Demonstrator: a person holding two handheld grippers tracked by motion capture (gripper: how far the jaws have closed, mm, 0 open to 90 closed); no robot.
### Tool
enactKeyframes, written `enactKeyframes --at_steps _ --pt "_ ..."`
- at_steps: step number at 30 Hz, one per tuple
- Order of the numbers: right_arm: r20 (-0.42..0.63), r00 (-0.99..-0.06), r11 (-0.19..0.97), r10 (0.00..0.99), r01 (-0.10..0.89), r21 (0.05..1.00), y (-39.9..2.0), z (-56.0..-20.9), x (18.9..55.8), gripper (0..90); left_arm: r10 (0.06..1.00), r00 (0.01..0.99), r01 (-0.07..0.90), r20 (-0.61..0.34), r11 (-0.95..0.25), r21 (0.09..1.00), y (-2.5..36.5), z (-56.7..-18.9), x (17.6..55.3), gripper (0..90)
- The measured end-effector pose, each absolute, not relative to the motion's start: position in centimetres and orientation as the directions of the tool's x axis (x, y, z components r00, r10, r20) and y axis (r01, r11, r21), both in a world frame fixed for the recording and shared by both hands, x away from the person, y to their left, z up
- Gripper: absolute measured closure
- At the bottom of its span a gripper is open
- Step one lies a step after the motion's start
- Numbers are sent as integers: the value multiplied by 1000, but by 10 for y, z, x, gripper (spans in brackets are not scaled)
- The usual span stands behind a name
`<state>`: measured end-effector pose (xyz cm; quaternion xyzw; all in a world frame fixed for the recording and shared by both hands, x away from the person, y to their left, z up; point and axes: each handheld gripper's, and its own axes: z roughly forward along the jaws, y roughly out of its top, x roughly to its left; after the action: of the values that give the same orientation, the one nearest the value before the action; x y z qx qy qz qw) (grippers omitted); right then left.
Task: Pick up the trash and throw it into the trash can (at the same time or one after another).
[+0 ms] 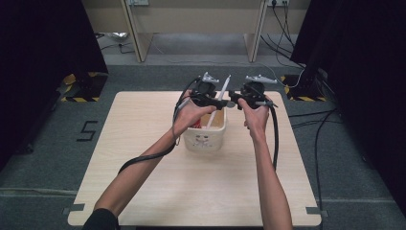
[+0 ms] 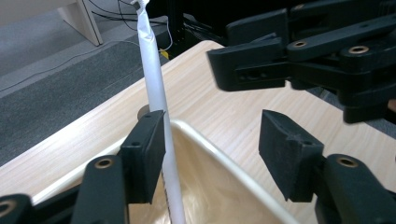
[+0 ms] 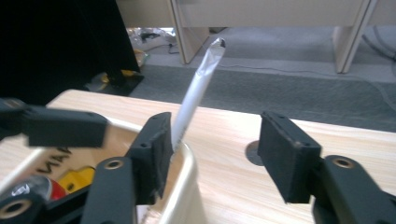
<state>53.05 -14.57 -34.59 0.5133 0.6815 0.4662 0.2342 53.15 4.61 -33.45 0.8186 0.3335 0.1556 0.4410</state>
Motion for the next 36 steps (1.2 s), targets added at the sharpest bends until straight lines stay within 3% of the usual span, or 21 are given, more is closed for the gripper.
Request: enactKeyframes --at_steps 10,28,36 --pt "126 -395 86 910 476 875 -167 -351 504 231 678 734 406 -47 -382 830 78 -334 512 336" --pt "62 -405 151 912 473 868 -195 -376 464 191 667 743 370 -44 -355 858 121 -335 474 300" --pt "29 -421 190 906 469 863 -203 -381 441 186 676 735 358 -39 -339 870 145 -341 456 244"
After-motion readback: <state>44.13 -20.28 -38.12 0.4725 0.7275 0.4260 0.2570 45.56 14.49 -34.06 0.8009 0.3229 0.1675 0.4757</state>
